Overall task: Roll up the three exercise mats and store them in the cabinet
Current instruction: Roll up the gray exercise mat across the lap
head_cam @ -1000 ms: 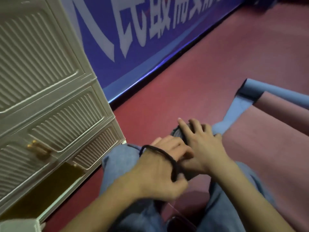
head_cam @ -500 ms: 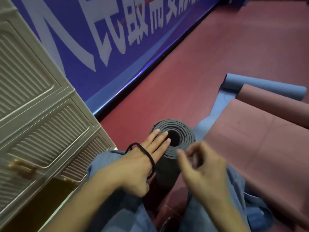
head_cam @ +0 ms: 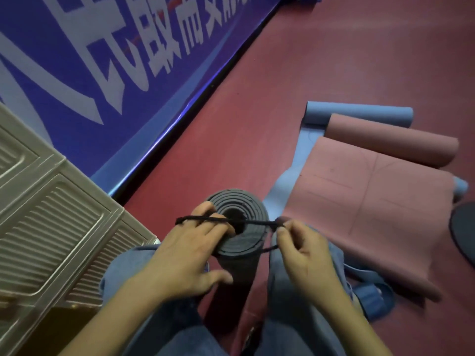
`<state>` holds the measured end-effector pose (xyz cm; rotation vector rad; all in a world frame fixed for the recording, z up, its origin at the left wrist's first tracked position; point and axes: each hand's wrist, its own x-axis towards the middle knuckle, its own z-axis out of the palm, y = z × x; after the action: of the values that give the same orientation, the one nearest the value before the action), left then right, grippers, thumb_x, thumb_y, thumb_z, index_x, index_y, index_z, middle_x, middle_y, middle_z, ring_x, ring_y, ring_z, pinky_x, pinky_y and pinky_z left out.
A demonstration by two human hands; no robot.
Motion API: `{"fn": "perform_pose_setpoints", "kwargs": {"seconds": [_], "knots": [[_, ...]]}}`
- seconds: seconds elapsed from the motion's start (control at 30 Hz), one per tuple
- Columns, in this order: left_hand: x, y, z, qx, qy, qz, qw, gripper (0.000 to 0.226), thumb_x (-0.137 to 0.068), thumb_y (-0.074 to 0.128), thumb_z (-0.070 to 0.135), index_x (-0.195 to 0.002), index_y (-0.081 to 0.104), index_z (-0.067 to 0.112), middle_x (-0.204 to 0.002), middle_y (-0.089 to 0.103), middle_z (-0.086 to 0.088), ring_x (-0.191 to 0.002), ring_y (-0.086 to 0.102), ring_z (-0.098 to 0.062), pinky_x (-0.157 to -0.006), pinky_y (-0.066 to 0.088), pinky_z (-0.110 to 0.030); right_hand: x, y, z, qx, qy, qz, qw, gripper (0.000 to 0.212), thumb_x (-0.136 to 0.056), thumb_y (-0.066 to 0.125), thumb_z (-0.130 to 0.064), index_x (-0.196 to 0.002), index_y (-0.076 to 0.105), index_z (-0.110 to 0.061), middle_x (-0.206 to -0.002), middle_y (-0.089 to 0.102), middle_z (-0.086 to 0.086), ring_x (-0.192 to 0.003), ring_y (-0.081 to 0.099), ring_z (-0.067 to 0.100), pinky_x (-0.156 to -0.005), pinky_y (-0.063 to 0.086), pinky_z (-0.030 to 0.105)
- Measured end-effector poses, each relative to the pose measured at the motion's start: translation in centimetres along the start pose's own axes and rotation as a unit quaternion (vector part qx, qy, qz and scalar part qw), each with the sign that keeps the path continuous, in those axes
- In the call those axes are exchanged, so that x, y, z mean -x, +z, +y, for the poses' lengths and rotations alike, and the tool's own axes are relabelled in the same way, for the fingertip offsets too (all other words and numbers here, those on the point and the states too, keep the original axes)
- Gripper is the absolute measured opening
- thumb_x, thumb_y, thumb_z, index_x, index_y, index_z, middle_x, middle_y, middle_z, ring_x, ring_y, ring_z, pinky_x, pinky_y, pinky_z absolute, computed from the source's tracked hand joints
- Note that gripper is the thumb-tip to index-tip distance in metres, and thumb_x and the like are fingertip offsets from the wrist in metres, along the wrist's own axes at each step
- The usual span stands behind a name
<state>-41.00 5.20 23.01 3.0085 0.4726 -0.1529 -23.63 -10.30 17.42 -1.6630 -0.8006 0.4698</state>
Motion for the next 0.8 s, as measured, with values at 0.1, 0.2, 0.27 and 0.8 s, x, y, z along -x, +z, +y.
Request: {"fn": "perform_pose_setpoints", "kwargs": {"seconds": [0.1, 0.2, 0.27, 0.8], "knots": [[0.4, 1.2, -0.2, -0.061, 0.017, 0.082, 0.995, 0.065, -0.075, 0.061, 0.073, -0.115, 0.061, 0.022, -0.117, 0.065, 0.007, -0.133, 0.047, -0.034, -0.09, 0.057, -0.047, -1.5, -1.0, 1.2, 0.095, -0.029, 0.009, 0.995, 0.039, -0.096, 0.061, -0.015, -0.064, 0.039, -0.019, -0.052, 0.037, -0.005, -0.053, 0.034, 0.007, -0.052, 0.029, 0.025], [0.9, 1.5, 0.4, -0.063, 0.043, 0.123, 0.989, 0.059, -0.068, 0.081, 0.057, -0.113, 0.067, 0.021, -0.115, 0.067, 0.009, -0.126, 0.051, -0.033, -0.079, 0.06, -0.043, -2.4, 0.3, 1.1, 0.103, -0.032, 0.024, 0.994, 0.039, -0.099, 0.059, -0.015, -0.066, 0.039, -0.021, -0.054, 0.04, 0.002, -0.054, 0.033, 0.007, -0.055, 0.031, 0.034], [1.4, 1.6, 1.1, -0.051, 0.054, 0.121, 0.99, 0.061, -0.061, 0.088, 0.044, -0.114, 0.067, 0.022, -0.118, 0.066, 0.011, -0.123, 0.056, -0.033, -0.073, 0.06, -0.041, -4.3, 0.9, 0.5, 0.082, -0.02, 0.033, 0.996, 0.038, -0.1, 0.058, -0.018, -0.066, 0.042, -0.021, -0.058, 0.043, -0.001, -0.058, 0.037, 0.009, -0.06, 0.032, 0.035], [1.1, 2.5, -0.6, 0.054, -0.075, 0.12, 0.988, 0.061, -0.072, 0.073, 0.051, -0.126, 0.064, 0.024, -0.139, 0.06, 0.014, -0.149, 0.036, -0.021, -0.091, 0.061, -0.043, 1.7, 3.9, 3.3, 0.219, 0.013, -0.066, 0.973, 0.032, -0.096, 0.056, -0.029, -0.068, 0.039, -0.031, -0.081, 0.044, -0.01, -0.072, 0.047, 0.008, -0.066, 0.038, 0.035]]}}
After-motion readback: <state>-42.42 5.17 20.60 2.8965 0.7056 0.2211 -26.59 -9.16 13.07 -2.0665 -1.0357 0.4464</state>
